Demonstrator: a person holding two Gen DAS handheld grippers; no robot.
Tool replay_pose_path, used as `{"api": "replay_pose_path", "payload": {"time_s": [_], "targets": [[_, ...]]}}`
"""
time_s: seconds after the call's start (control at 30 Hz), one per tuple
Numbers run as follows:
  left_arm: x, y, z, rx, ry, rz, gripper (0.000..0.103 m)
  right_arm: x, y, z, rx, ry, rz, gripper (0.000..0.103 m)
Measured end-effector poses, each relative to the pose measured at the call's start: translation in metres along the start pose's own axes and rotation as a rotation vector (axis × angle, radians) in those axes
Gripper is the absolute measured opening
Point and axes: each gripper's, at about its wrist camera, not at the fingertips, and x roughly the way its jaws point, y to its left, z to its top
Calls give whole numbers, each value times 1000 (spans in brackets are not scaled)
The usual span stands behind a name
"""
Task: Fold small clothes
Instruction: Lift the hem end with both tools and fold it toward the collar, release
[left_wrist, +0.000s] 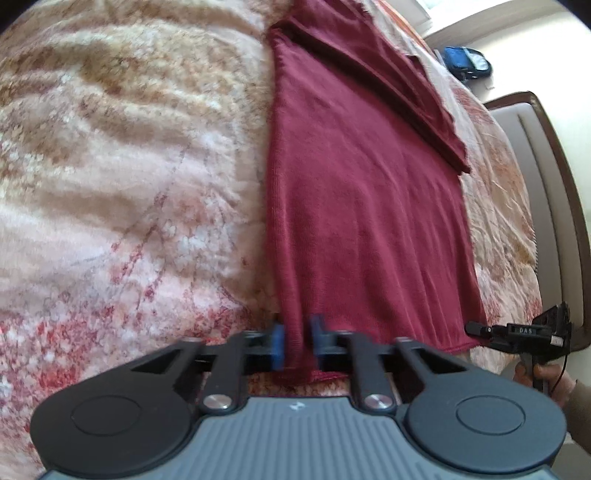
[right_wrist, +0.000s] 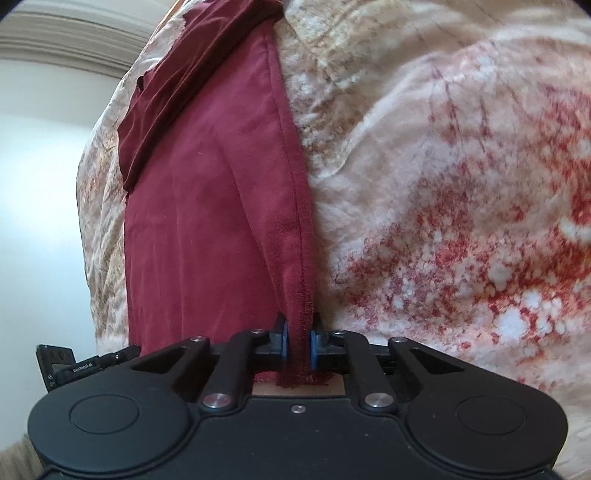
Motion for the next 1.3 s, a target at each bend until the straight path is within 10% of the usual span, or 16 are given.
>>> {"api": "replay_pose_path", "payload": {"time_s": [0.43, 0.63, 0.87, 1.0, 1.13, 1.23, 1.3], "targets": [[-49, -3, -22, 39, -51, -100, 3, -61, 12, -15, -75, -34, 176, 6], [-34, 21, -37, -27, 39, -31, 4, -36, -17, -32, 7, 48, 54, 6], [-35, -3, -27, 64, 48, 44, 36, -38, -12, -28, -14, 34, -1, 49], [-30, -6, -26, 63, 77, 34, 44, -42, -9, -25, -51, 47, -18, 51], [-23, 1, -28, 20, 87, 20, 52, -34, -19, -29, -11, 61, 1, 48], [-24, 5, -30, 21, 93, 19, 52, -30, -15, -31, -54, 77, -18, 14], [-25, 5, -29, 37, 108, 4, 43, -34, -12, -32, -62, 77, -2, 14]]}}
